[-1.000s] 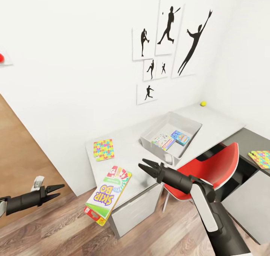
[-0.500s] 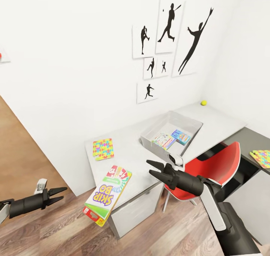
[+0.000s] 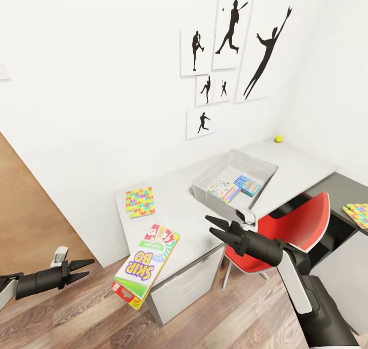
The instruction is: Put all the toys in the child's room - the three board games (two on the bed and one on the table), the two jigsaw puzzles on the table, and the tennis ball on the table - inside the toy box on the table in the child's room.
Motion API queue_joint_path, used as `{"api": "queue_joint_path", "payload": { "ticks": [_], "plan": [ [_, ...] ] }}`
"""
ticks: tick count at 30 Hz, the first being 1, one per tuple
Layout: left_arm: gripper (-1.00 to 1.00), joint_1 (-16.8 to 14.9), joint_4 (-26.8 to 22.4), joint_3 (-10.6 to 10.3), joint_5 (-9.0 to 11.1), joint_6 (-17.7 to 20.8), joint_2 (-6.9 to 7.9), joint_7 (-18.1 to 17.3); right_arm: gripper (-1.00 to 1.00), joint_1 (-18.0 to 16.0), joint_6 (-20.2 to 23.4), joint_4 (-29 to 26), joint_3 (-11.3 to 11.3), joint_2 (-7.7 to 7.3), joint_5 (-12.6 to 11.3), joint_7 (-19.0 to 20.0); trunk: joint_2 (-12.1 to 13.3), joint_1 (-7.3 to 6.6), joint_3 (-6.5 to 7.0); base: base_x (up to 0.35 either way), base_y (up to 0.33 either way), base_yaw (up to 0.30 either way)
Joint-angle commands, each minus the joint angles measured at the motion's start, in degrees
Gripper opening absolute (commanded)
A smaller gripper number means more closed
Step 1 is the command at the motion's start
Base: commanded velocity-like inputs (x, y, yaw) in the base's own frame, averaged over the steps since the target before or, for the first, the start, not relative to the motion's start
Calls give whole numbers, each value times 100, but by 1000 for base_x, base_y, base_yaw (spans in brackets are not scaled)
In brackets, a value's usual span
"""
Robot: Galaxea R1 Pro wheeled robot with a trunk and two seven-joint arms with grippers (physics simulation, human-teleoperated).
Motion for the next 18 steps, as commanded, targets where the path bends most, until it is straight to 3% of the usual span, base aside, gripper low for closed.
{"api": "queue_joint_path", "payload": {
  "ticks": [1,12,18],
  "plan": [
    [100,-6,2,-34,42,51,6,-8,100,-4,47,5,-17,-3,-33,0,-47,23,-25,0,0,0],
    [100,-6,-2,-30,41,50,-16,-13,100,-4,57,32,-202,0,-35,2,-488,265,-223,0,0,0],
    [100,-6,-23,-61,33,48,-187,-9,100,-4,57,33,-215,-3,-32,2,-649,353,-294,0,0,0]
  ]
}}
